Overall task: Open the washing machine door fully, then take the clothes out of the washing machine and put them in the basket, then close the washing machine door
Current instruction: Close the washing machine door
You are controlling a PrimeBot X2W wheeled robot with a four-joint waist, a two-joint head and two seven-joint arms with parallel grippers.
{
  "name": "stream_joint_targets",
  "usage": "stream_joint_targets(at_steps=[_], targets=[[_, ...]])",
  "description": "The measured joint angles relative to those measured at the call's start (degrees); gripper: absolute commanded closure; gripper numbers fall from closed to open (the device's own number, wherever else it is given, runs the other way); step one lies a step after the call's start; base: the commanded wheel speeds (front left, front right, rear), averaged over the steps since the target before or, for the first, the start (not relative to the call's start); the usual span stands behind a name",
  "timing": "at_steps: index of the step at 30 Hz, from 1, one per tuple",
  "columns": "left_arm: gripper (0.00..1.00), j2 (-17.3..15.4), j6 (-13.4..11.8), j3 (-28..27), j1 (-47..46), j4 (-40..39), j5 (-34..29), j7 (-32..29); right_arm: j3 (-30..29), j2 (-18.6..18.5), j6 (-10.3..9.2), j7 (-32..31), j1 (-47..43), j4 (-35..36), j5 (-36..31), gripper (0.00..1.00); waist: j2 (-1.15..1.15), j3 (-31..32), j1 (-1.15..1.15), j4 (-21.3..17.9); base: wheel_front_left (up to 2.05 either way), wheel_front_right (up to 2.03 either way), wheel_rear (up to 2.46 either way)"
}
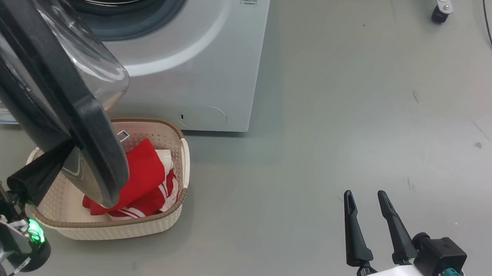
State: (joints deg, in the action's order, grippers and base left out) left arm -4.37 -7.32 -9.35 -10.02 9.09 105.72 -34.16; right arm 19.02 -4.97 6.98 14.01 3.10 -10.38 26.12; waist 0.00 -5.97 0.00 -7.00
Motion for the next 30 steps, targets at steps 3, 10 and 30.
stream_joint_targets(at_steps=[3, 10, 30], targets=[[1.00, 0.0, 0.0, -1.2, 0.0, 0.4, 0.0, 1.9, 0.0, 0.1, 0.00, 0.0, 0.0, 0.0, 0.0, 0.00, 0.00, -0.3, 0.00, -1.8, 0.00, 0.00, 0.00], [1.00, 0.2, 0.0, -2.3, -1.0, 0.5, -0.1, 5.7, 0.0, 0.5, 0.00, 0.0, 0.1, 0.0, 0.0, 0.00, 0.00, -1.0, 0.00, -6.1, 0.00, 0.00, 0.00], [1.00, 1.8, 0.0, -6.7, -8.3, 3.7, -1.3, 18.7, -0.9, 1.2, 0.00, 0.0, 0.3, 0.0, 0.6, 0.00, 0.00, -3.6, 0.00, -16.6, 0.00, 0.00, 0.00]])
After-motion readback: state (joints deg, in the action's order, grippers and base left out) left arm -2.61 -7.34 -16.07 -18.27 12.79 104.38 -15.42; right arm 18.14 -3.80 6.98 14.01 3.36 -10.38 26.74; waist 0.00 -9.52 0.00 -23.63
